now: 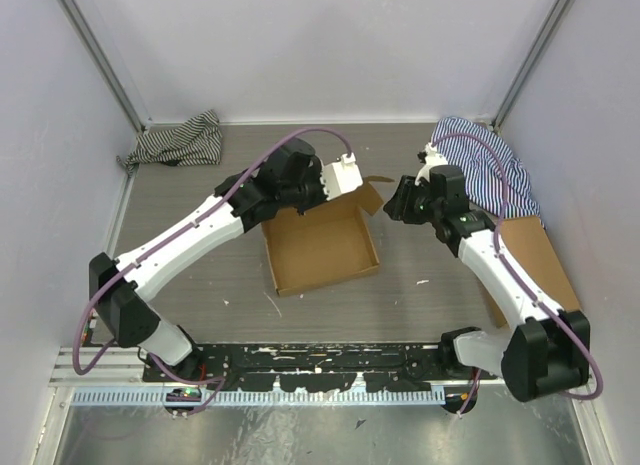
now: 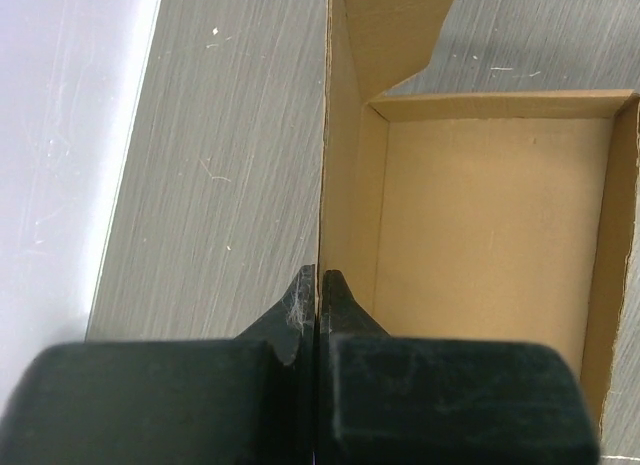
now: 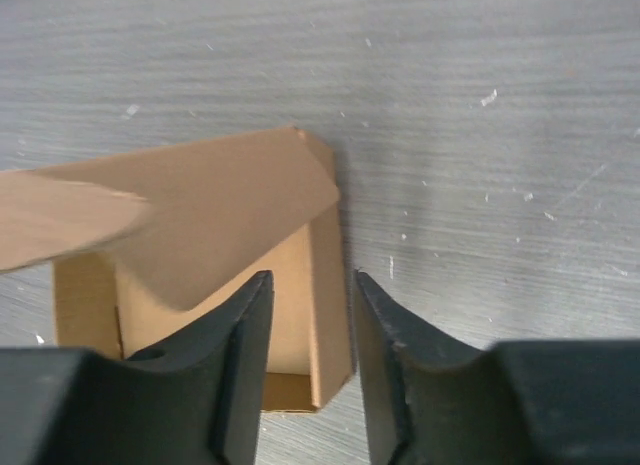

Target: Fold the paper box

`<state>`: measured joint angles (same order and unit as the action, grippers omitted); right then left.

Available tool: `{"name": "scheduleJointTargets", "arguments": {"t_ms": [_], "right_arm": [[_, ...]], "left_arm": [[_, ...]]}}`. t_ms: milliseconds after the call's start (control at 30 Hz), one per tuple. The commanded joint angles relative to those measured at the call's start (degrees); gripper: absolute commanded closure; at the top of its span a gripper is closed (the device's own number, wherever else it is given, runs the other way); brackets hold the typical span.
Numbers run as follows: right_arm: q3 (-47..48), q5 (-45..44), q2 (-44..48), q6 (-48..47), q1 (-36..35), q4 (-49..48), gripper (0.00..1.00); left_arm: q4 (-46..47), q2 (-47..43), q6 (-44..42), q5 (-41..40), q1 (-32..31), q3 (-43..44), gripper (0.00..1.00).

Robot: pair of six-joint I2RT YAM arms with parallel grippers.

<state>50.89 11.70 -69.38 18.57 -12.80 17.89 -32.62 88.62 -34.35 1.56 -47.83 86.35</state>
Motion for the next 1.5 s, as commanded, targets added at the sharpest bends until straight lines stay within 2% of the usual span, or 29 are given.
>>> {"name": "scheduleJointTargets", "arguments": {"t_ms": [0,167,500,1467], "right_arm": [[-0.2,0.0,3.2,-0.4,-0.3,-8.7,0.62],[1.4,3.6,-1.0,0.6,-0.4,-10.9,0.69],[4.3,8.7,-3.9,0.3,-1.6,-12.6,0.68],[10.1,6.3,-9.2,-0.1,-7.8,-11.0,0.68]], "left_arm": [[-0.5,0.9,1.4,-1.0,-0.2,2.9,1.00],[-0.3,1.3,2.1,-1.8,-0.1,3.3,1.00],[0.2,2.1,2.7,-3.3,0.4,4.8,1.00],[0.4,3.5,3.6,-3.4,0.5,4.7,1.00]]}}
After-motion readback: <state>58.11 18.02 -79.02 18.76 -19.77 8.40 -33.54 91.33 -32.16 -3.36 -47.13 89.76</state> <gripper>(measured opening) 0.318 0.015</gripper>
